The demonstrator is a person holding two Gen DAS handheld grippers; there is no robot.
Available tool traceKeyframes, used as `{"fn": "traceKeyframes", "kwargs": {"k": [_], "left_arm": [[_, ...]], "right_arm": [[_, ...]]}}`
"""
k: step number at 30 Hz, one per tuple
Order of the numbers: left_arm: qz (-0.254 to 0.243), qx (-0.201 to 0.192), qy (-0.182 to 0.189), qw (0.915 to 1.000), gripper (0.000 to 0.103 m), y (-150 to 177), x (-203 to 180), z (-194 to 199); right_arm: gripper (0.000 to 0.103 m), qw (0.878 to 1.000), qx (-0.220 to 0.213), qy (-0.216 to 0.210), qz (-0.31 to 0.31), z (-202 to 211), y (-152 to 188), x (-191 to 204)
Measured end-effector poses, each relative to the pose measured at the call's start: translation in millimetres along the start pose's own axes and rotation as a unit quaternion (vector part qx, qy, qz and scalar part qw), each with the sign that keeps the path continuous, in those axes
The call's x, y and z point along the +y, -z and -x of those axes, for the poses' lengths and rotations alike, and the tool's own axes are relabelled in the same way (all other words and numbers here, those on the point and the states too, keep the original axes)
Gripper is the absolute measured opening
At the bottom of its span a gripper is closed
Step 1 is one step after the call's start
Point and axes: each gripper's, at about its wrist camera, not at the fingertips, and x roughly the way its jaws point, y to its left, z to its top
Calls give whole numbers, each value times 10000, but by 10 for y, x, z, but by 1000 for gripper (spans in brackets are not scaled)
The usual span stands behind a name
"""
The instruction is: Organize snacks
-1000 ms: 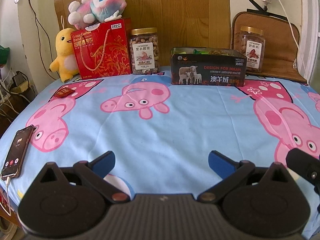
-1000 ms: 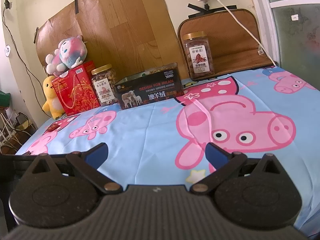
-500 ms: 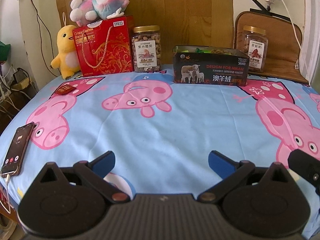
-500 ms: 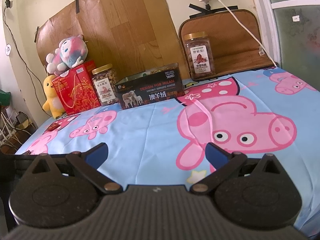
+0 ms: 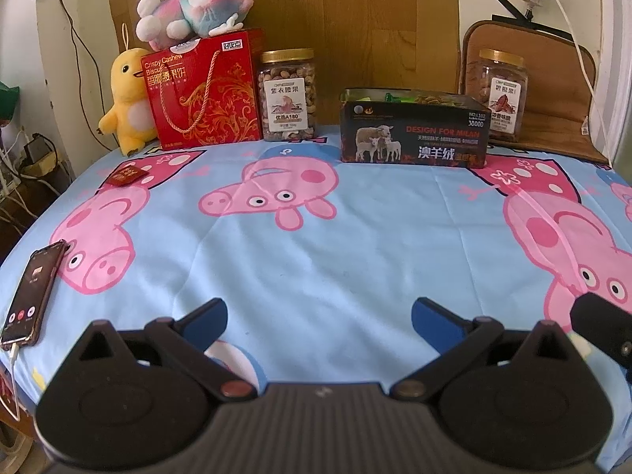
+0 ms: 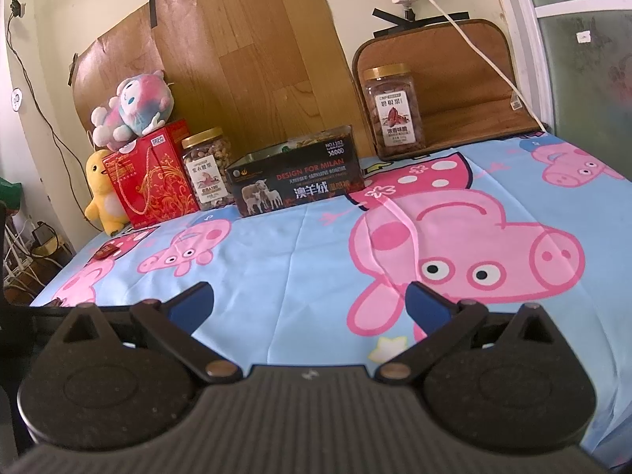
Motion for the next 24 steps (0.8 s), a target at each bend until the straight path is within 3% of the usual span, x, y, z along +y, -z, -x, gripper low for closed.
{"fn": "traceKeyframes", "kwargs": {"k": [24], "left_arm": [[-51, -6, 26, 10000, 103, 6, -17, -8]], "right_arm": [[103, 10000, 8, -3, 1, -5, 2, -1]]}}
